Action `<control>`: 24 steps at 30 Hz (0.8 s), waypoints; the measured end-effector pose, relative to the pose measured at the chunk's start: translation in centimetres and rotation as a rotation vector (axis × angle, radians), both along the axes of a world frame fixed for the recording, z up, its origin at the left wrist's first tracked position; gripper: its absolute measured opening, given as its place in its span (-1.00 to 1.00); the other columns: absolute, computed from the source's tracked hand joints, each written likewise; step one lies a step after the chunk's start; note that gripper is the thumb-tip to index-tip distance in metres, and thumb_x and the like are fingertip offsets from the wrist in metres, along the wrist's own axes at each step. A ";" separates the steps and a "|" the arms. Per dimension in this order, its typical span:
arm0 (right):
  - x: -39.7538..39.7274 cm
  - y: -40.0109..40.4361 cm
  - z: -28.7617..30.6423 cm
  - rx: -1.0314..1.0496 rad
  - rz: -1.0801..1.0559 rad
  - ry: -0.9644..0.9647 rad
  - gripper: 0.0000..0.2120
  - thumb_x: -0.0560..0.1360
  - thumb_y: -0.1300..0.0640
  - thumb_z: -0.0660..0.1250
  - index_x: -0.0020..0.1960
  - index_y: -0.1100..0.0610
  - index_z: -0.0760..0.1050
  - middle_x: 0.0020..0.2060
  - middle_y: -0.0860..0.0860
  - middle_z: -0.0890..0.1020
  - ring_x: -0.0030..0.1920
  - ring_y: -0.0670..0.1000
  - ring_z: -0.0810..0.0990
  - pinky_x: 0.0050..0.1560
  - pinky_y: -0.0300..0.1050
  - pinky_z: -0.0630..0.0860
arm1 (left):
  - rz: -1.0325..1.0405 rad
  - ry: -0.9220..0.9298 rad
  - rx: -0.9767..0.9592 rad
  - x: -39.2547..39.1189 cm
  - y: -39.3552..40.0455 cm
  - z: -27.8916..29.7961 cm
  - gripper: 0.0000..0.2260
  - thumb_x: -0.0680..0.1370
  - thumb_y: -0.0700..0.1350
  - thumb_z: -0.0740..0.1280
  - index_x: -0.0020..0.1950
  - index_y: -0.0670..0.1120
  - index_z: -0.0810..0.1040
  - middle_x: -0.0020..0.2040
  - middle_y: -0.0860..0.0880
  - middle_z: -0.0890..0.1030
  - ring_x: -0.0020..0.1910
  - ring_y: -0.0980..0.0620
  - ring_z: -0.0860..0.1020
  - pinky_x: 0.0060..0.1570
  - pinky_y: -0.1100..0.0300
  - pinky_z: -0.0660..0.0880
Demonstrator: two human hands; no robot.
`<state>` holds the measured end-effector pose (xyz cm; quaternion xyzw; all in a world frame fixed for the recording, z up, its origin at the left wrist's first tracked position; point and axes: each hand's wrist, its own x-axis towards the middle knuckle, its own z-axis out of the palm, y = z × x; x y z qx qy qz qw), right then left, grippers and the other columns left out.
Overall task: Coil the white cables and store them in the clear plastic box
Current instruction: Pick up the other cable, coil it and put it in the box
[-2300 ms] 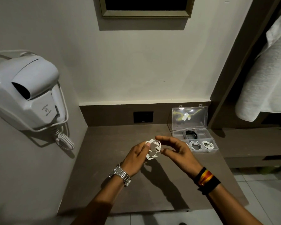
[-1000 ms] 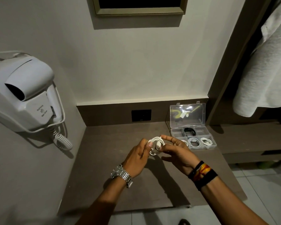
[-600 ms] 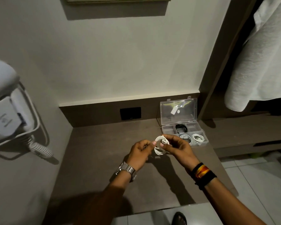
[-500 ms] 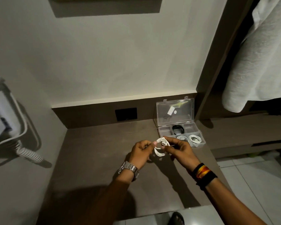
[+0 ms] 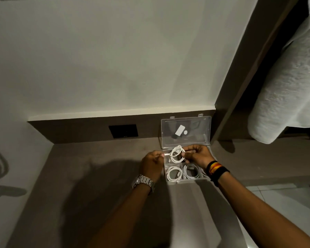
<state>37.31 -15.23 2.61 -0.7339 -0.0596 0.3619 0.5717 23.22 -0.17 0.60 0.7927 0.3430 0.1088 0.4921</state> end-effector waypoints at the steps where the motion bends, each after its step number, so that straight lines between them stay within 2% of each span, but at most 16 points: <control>1: 0.7 0.3 -0.4 -0.023 0.000 -0.001 -0.79 0.49 0.47 0.43 0.12 0.46 0.57 -0.15 0.29 0.70 -0.41 0.04 0.59 -0.38 -0.20 0.62 | -0.018 0.004 0.016 0.4 0.1 -0.1 -0.63 0.50 0.06 0.21 0.09 -0.07 0.72 0.07 -0.13 0.74 0.03 -0.12 0.68 0.07 0.06 0.60; 3: 1.8 0.9 -1.1 -0.054 -0.015 -0.007 -0.80 0.48 0.46 0.45 0.09 0.39 0.55 -0.23 0.22 0.69 -0.43 0.01 0.61 -0.41 -0.22 0.63 | -0.062 0.000 0.013 1.1 0.0 -0.6 -0.65 0.53 0.00 0.23 0.12 -0.13 0.70 0.08 -0.18 0.73 0.06 -0.17 0.67 0.08 -0.02 0.60; 6: 2.4 1.7 -2.0 -0.092 0.001 -0.017 -0.78 0.47 0.45 0.47 0.10 0.39 0.55 -0.18 0.26 0.67 -0.38 0.06 0.60 -0.42 -0.23 0.62 | -0.075 0.005 0.045 1.8 -0.1 -1.7 -0.77 0.59 -0.12 0.31 0.16 -0.14 0.68 0.11 -0.21 0.69 0.08 -0.21 0.65 0.12 -0.10 0.58; 9: 2.2 2.4 -3.0 -0.166 0.064 -0.087 -0.81 0.44 0.41 0.52 0.02 0.35 0.60 -0.22 0.20 0.69 -0.40 0.04 0.60 -0.39 -0.17 0.62 | -0.106 0.057 0.138 2.7 0.1 -2.8 -0.77 0.59 -0.17 0.36 0.22 -0.05 0.68 0.19 -0.13 0.66 0.12 -0.16 0.64 0.16 -0.02 0.58; 12: 1.6 3.1 -4.0 -0.290 0.164 -0.345 -0.89 0.42 0.29 0.56 -0.14 0.16 0.64 -0.28 0.04 0.70 -0.30 0.04 0.66 -0.23 -0.08 0.65 | -0.149 0.117 0.232 3.3 0.1 -3.5 -0.78 0.58 -0.10 0.38 0.22 -0.01 0.66 0.19 -0.10 0.66 0.12 -0.13 0.64 0.06 0.16 0.52; 14: 1.3 3.5 -4.4 -0.461 0.285 -0.620 -0.90 0.47 0.20 0.52 -0.19 0.07 0.63 -0.16 0.02 0.68 -0.15 0.08 0.68 -0.08 -0.05 0.64 | -0.168 0.135 0.303 3.7 0.0 -4.0 -0.80 0.56 -0.11 0.41 0.18 -0.03 0.66 0.13 -0.10 0.67 0.07 -0.12 0.65 -0.05 0.23 0.41; 16: 1.2 3.7 -4.4 -0.613 0.399 -0.815 -0.94 0.50 0.14 0.49 -0.05 0.10 0.66 0.04 0.07 0.61 -0.01 0.11 0.65 0.05 -0.01 0.63 | -0.199 0.162 0.363 4.0 -0.1 -4.3 -0.84 0.56 -0.13 0.40 0.13 -0.04 0.66 0.09 -0.09 0.67 0.03 -0.11 0.65 -0.09 0.22 0.40; 18: 1.3 3.8 -4.4 -0.694 0.503 -0.887 -0.78 0.51 0.11 0.49 0.13 0.11 0.65 0.15 0.08 0.56 0.09 0.14 0.64 0.13 0.04 0.62 | -0.202 0.180 0.371 4.2 0.0 -4.6 -0.87 0.56 -0.14 0.40 0.09 -0.05 0.66 0.07 -0.09 0.65 0.00 -0.13 0.66 -0.13 0.20 0.40; 21: 1.4 3.9 -3.7 -0.671 0.555 -1.004 -0.68 0.50 0.11 0.50 0.24 0.09 0.62 0.20 0.09 0.56 0.15 0.16 0.63 0.14 0.03 0.62 | -0.183 0.149 0.392 4.1 0.3 -4.8 -0.83 0.56 -0.09 0.42 0.14 -0.04 0.67 0.07 -0.11 0.66 0.00 -0.14 0.65 -0.14 0.19 0.41; 24: 1.4 4.2 -3.4 -0.651 0.606 -1.087 -0.65 0.51 0.11 0.49 0.28 0.06 0.60 0.24 0.10 0.57 0.17 0.16 0.62 0.13 0.02 0.63 | -0.221 0.117 0.484 3.7 0.7 -5.1 -0.81 0.61 -0.03 0.36 0.17 0.01 0.68 0.13 -0.10 0.64 -0.01 -0.14 0.64 -0.14 0.18 0.44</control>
